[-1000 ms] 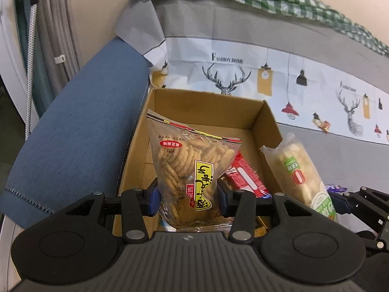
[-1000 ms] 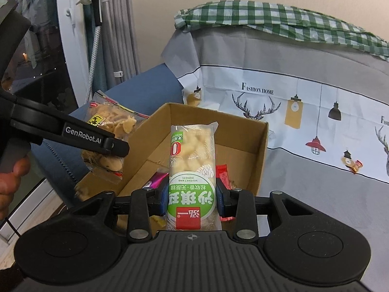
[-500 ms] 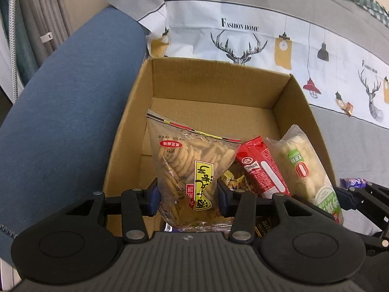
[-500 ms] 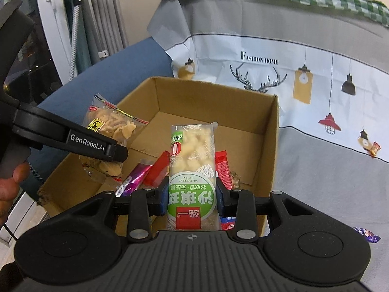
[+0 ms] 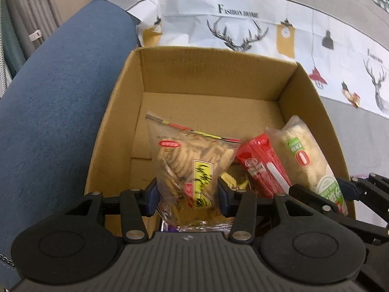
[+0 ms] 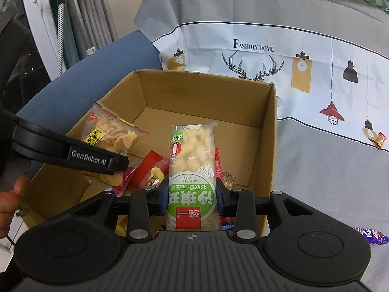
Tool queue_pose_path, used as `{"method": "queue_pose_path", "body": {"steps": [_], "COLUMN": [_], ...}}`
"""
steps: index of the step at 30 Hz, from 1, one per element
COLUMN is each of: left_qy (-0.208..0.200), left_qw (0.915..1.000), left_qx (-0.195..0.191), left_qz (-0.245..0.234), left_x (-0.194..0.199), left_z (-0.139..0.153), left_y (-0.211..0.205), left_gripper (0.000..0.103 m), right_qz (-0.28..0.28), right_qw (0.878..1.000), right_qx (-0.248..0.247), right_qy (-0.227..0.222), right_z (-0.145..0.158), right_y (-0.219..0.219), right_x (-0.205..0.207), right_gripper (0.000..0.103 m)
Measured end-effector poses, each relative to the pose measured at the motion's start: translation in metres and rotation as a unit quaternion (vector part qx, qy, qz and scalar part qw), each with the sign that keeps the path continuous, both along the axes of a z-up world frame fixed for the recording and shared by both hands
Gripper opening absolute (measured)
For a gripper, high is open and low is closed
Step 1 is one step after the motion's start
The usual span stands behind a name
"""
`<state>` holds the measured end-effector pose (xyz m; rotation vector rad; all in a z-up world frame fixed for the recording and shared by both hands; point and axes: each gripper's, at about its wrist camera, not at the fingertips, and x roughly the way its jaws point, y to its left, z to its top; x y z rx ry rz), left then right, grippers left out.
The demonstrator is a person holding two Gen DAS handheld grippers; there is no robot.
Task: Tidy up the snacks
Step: 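Lower the puff bag and cracker bag into the box with both tools, then open both tools to release the bags and lift them out of the box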
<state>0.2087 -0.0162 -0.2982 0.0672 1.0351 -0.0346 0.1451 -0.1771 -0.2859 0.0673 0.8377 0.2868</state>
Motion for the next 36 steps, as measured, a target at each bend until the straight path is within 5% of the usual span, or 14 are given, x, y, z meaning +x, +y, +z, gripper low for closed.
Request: {"method": "queue_pose_path", "body": {"steps": [2, 4, 5, 7, 20, 36], "left_qy": [-0.016, -0.036, -0.047, -0.053, -0.039, -0.110], "left_qw": [0.9999, 0.9993, 0.9988, 0.9986, 0.9977, 0.9924], "left_qx": [-0.003, -0.012, -0.011, 0.003, -0.024, -0.016], "left_qz": [-0.001, -0.003, -0.003, 0.001, 0.049, 0.051], "left_x": [0.001, -0.001, -0.005, -0.013, -0.160, -0.258], "left_z": [0.005, 0.014, 0.018, 0.025, 0.052, 0.095], "left_y": [0.002, 0.005, 0.006, 0.010, 0.015, 0.000], "left_gripper": [0.091, 0.103, 0.103, 0.103, 0.103, 0.103], "right_qz": [-0.005, -0.006, -0.007, -0.016, 0.011, 0.035], "right_qw": [1.000, 1.000, 1.000, 1.000, 1.000, 0.994], "right_qx": [0.004, 0.010, 0.010, 0.006, 0.008, 0.017], "right_qy": [-0.002, -0.009, -0.014, -0.025, -0.004, -0.105], "right_z": [0.000, 0.002, 0.004, 0.012, 0.053, 0.112], "right_y": [-0.002, -0.003, -0.003, -0.005, -0.015, -0.013], "right_x": [0.004, 0.008, 0.010, 0.008, -0.111, -0.217], "right_gripper": [0.039, 0.050, 0.075, 0.089, 0.092, 0.100]}}
